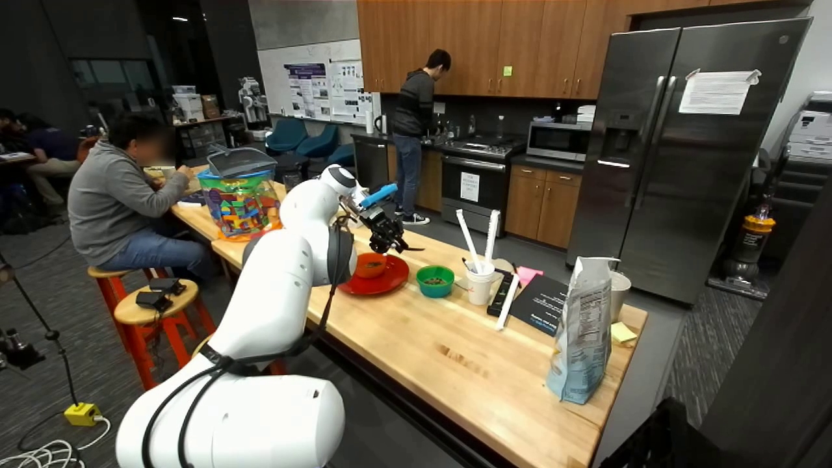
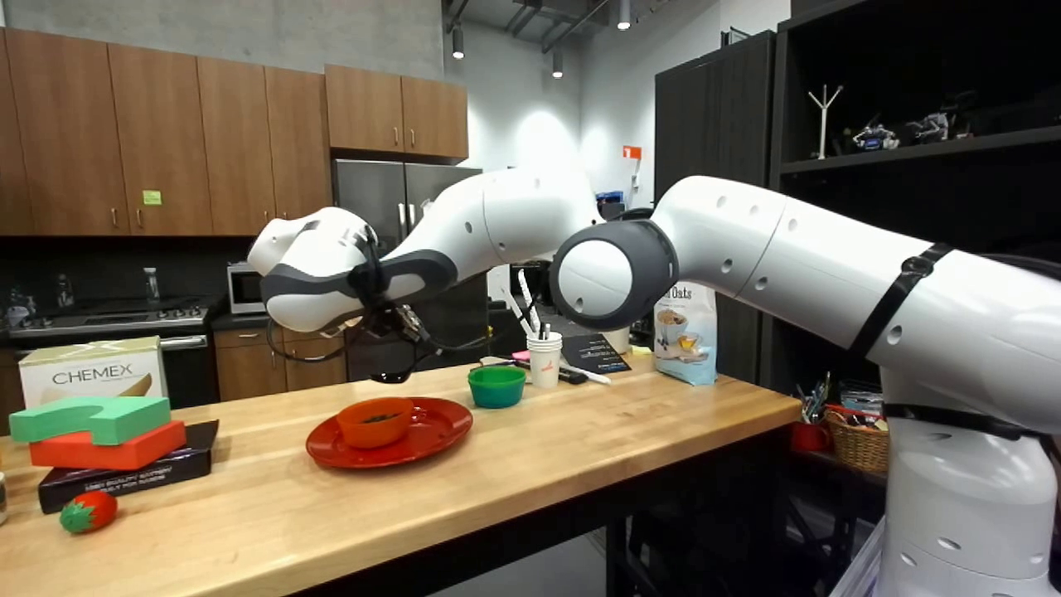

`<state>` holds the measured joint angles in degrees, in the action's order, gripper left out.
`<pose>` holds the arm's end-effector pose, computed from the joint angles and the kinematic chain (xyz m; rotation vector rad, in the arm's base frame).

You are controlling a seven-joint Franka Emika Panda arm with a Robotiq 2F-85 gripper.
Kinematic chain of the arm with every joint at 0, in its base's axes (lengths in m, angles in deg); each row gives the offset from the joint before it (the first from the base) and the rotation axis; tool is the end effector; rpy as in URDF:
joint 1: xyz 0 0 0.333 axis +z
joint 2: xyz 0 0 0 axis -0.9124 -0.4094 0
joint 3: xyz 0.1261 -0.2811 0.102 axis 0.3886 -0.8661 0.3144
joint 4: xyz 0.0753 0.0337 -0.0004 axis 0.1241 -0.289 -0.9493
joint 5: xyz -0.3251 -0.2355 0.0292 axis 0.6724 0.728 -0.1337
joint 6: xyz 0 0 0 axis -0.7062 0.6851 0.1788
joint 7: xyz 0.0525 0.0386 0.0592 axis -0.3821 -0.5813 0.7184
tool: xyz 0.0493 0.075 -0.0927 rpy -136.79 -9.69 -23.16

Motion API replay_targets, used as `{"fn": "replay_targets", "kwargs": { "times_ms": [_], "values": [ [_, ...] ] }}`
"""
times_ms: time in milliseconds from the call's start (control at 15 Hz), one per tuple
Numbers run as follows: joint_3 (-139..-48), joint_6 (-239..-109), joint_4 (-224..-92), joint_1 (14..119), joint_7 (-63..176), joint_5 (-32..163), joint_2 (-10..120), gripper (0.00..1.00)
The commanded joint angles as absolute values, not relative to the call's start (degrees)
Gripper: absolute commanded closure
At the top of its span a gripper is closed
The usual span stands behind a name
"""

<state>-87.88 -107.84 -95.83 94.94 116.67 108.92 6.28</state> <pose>0.7087 0.2809 0.3258 1.8324 1.5112 -0.7672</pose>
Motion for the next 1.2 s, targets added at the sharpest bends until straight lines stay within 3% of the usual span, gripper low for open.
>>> {"fn": "replay_targets", "kwargs": {
  "times_ms": [0, 267, 333, 667, 733, 1133],
  "values": [
    [-88.4, -108.3, -92.4, 94.2, 116.6, 103.8, 4.6, 0.94],
    [-90.4, -109.1, -91.1, 94.6, 116.2, 101.4, 3.9, 0.94],
    [-90.8, -108.2, -91.6, 95.1, 117.6, 101.4, 3.6, 0.75],
    [-91.5, -108.4, -90.9, 95.2, 117.5, 101.3, 3.6, 0.75],
    [-91.5, -108.4, -90.9, 95.2, 117.5, 101.3, 3.5, 0.94],
    [-90.8, -113.2, -89.9, 94.9, 118.3, 97.7, 1.0, 0.94]
  ]
}}
